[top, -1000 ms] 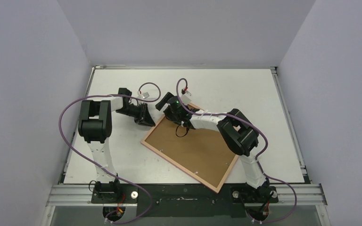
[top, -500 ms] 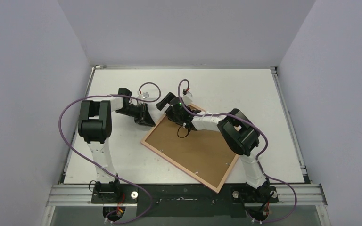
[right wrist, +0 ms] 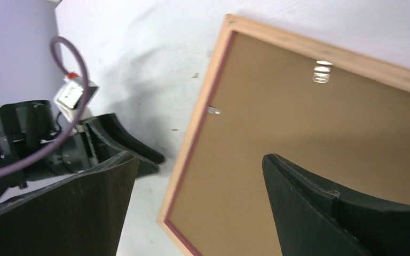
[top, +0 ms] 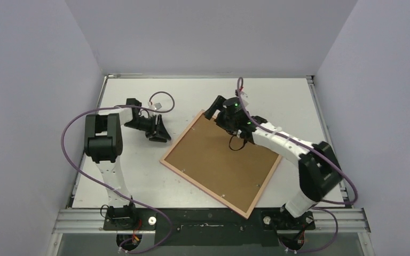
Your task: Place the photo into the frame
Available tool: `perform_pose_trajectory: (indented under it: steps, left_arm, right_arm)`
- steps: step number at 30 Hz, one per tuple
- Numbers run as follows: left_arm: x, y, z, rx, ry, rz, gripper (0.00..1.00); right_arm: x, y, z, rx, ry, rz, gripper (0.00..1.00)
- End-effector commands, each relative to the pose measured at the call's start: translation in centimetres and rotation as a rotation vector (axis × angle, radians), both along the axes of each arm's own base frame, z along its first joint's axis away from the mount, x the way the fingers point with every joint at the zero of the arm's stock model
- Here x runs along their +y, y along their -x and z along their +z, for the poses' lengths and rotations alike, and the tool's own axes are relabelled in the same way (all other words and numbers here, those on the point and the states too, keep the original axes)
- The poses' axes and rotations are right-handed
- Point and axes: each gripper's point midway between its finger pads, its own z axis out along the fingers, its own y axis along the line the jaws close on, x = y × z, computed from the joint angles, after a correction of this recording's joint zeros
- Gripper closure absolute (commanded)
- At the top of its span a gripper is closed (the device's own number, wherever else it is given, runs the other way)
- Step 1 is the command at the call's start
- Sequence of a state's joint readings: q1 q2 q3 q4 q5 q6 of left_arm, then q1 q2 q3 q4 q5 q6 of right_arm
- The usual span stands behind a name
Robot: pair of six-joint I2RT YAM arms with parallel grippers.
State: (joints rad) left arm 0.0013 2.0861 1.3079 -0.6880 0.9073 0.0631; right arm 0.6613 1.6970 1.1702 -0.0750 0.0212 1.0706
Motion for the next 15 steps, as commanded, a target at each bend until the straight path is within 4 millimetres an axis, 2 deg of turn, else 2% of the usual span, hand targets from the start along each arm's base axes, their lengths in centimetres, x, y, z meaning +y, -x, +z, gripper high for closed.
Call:
perform_pose_trajectory:
  steps: [1,3,5,8,9,11,13,15]
  left_arm:
    - [2.8,-2.2,3.9,-0.122,-0.025,0.023,0.57]
    - [3.2,-1.5,4.5,-0.129,-0.027,-0.005,0.54]
    - [3.3,0.0,4.8,-0.127,-0.032,-0.058,0.52]
    - [3.1,2.6,4.1,-0.125,-0.067,-0.153,0.51]
    - [3.1,3.5,3.7,-0.128,-0.092,-0.186,0.51]
    - [3.2,4.7,3.1,-0.165,-0.157,-0.248,0.51]
    - [3.8,5.0,3.2,-0.195,-0.199,-0.257,0.51]
    - [4.5,4.9,4.1,-0.175,-0.181,-0.232,0.51]
  right_arm:
    - [-10.4,4.7,-0.3,0.06,0.333,-0.12,0.1]
    - [-14.1,6.7,-0.2,0.08,0.39,-0.175,0.1]
    - [-16.8,8.2,0.0,0.078,0.436,-0.205,0.1]
    - [-18.7,7.9,0.5,0.036,0.497,-0.166,0.1]
    - [-18.5,7.7,0.5,0.037,0.514,-0.131,0.1]
    - [-15.9,7.7,0.5,0.01,0.499,0.03,0.09]
    - [-10.9,9.3,1.0,-0.079,0.51,0.247,0.08]
    - [-7.7,11.2,0.9,-0.122,0.572,0.409,0.08]
